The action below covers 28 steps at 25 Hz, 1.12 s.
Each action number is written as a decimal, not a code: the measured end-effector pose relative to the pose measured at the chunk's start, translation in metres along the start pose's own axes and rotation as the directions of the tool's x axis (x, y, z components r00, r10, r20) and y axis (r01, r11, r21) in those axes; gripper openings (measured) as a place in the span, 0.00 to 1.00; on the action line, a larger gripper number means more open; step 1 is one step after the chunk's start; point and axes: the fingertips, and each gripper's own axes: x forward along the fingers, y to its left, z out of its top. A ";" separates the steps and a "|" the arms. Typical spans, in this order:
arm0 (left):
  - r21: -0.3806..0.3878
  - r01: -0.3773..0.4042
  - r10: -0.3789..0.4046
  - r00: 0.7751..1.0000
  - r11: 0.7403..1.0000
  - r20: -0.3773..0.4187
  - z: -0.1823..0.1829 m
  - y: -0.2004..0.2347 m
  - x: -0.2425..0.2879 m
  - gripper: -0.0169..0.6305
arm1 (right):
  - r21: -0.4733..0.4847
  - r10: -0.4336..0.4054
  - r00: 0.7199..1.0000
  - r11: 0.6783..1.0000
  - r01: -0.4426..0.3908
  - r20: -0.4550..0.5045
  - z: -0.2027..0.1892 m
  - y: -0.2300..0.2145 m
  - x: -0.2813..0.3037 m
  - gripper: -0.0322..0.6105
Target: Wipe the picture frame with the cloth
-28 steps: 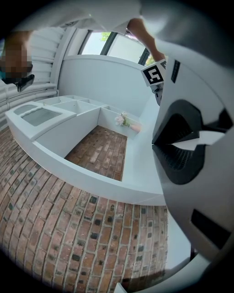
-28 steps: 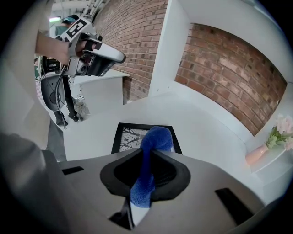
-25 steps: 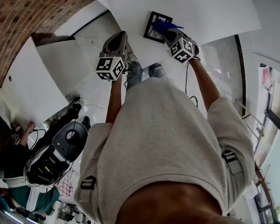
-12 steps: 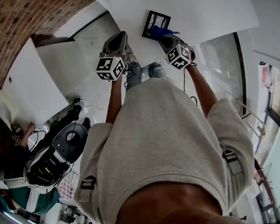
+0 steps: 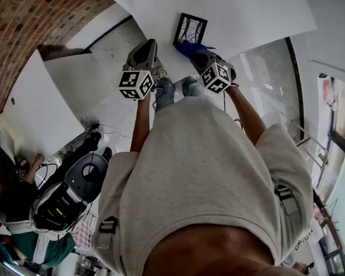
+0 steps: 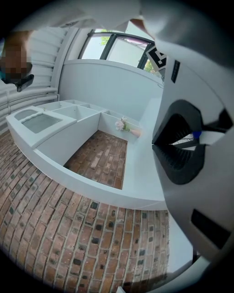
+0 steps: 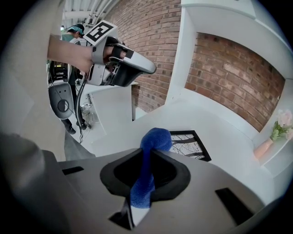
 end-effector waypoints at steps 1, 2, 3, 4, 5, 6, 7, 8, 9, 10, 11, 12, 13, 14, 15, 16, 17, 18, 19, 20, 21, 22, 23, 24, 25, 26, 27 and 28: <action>0.001 0.002 -0.002 1.000 1.000 0.000 0.000 -0.001 0.001 0.05 | 0.002 -0.001 1.000 1.000 0.001 0.007 0.001 0.000 -0.002 0.15; 0.001 0.003 -0.003 1.000 1.000 0.000 0.000 -0.002 0.001 0.05 | 0.004 -0.005 1.000 1.000 0.005 0.015 0.003 0.000 -0.005 0.15; 0.002 0.005 -0.005 1.000 1.000 0.000 0.000 -0.003 0.001 0.05 | 0.006 -0.011 1.000 1.000 0.011 0.024 0.006 -0.002 -0.008 0.15; 0.003 0.006 -0.006 1.000 1.000 0.000 0.001 -0.003 0.002 0.05 | 0.007 -0.019 0.999 1.000 0.019 0.034 0.009 -0.004 -0.012 0.15; 0.003 0.008 -0.008 1.000 1.000 0.001 0.001 -0.004 0.002 0.05 | 0.007 -0.029 0.999 1.000 0.028 0.043 0.012 -0.008 -0.016 0.15; 0.003 0.009 -0.009 1.000 1.000 0.001 0.001 -0.005 0.002 0.05 | 0.006 -0.040 0.998 0.999 0.040 0.051 0.014 -0.013 -0.020 0.15; 0.003 0.010 -0.010 1.000 1.000 0.001 0.001 -0.005 0.002 0.05 | 0.004 -0.053 0.997 0.999 0.053 0.058 0.017 -0.019 -0.024 0.15; 0.003 0.011 -0.011 1.000 1.000 0.001 0.001 -0.006 0.003 0.05 | 0.002 -0.068 0.996 0.998 0.068 0.064 0.018 -0.027 -0.027 0.15; 0.004 0.012 -0.012 1.000 1.000 0.001 0.001 -0.007 0.004 0.05 | 0.001 -0.084 0.994 0.996 0.085 0.068 0.019 -0.035 -0.031 0.15; 0.004 0.012 -0.012 1.000 1.000 0.000 0.001 -0.007 0.004 0.05 | 0.001 -0.102 0.992 0.995 0.102 0.071 0.020 -0.045 -0.033 0.15; 0.005 0.011 -0.011 1.000 1.000 0.000 0.001 -0.008 0.005 0.05 | 0.000 -0.120 0.990 0.993 0.120 0.070 0.019 -0.056 -0.035 0.15; 0.006 0.011 -0.011 1.000 1.000 0.000 0.001 -0.008 0.005 0.05 | 0.000 -0.139 0.988 0.990 0.139 0.067 0.018 -0.068 -0.037 0.15; 0.006 0.010 -0.010 1.000 1.000 0.000 0.002 -0.007 0.006 0.05 | 0.000 -0.157 0.986 0.988 0.157 0.062 0.016 -0.080 -0.037 0.15; 0.007 0.008 -0.008 1.000 1.000 0.000 0.002 -0.007 0.005 0.05 | 0.000 -0.174 0.983 0.985 0.174 0.055 0.013 -0.092 -0.037 0.15; 0.007 0.006 -0.006 1.000 1.000 -0.001 0.002 -0.006 0.005 0.05 | 0.000 -0.189 0.981 0.982 0.189 0.047 0.011 -0.104 -0.036 0.15; 0.007 0.004 -0.004 1.000 1.000 -0.001 0.002 -0.006 0.004 0.05 | 0.000 -0.202 0.979 0.979 0.202 0.037 0.008 -0.115 -0.036 0.15; 0.007 0.001 -0.001 1.000 1.000 -0.002 0.002 -0.005 0.003 0.05 | -0.001 -0.211 0.977 0.977 0.211 0.027 0.006 -0.125 -0.035 0.15; 0.007 -0.003 0.003 1.000 1.000 -0.002 0.002 -0.004 0.002 0.05 | -0.004 -0.218 0.976 0.976 0.218 0.017 0.003 -0.134 -0.033 0.15; 0.006 -0.006 0.006 1.000 1.000 -0.002 0.002 -0.003 0.001 0.05 | -0.009 -0.223 0.975 0.975 0.223 0.006 0.001 -0.142 -0.031 0.15; 0.005 -0.009 0.009 1.000 1.000 -0.003 0.002 -0.002 0.001 0.05 | -0.013 -0.226 0.974 0.974 0.226 -0.005 -0.002 -0.149 -0.029 0.15; 0.004 -0.012 0.012 1.000 1.000 -0.004 0.002 -0.001 0.000 0.05 | -0.019 -0.228 0.974 0.974 0.228 -0.018 -0.006 -0.155 -0.027 0.15; 0.003 -0.015 0.015 1.000 1.000 -0.005 0.002 0.000 0.000 0.05 | -0.024 -0.229 0.973 0.973 0.229 -0.030 -0.009 -0.161 -0.025 0.15; 0.003 -0.017 0.017 1.000 1.000 -0.005 0.002 0.000 0.000 0.05 | -0.030 -0.230 0.972 0.973 0.229 -0.041 -0.012 -0.165 -0.022 0.15; 0.003 -0.019 0.019 1.000 1.000 -0.006 0.002 0.001 0.000 0.05 | -0.035 -0.229 0.972 0.973 0.227 -0.051 -0.014 -0.169 -0.018 0.15; 0.003 -0.020 0.020 1.000 1.000 -0.007 0.001 0.001 0.000 0.05 | -0.039 -0.227 0.972 0.974 0.225 -0.061 -0.017 -0.171 -0.015 0.15; 0.003 -0.021 0.021 1.000 1.000 -0.008 0.001 0.001 0.000 0.05 | -0.043 -0.223 0.972 0.975 0.220 -0.072 -0.020 -0.173 -0.012 0.15; 0.003 -0.021 0.021 1.000 1.000 -0.009 0.000 0.001 0.001 0.05 | -0.045 -0.216 0.973 0.976 0.213 -0.084 -0.023 -0.173 -0.009 0.15; 0.002 -0.022 0.022 1.000 1.000 -0.011 0.000 0.001 0.001 0.05 | -0.046 -0.207 0.974 0.978 0.204 -0.094 -0.026 -0.171 -0.005 0.15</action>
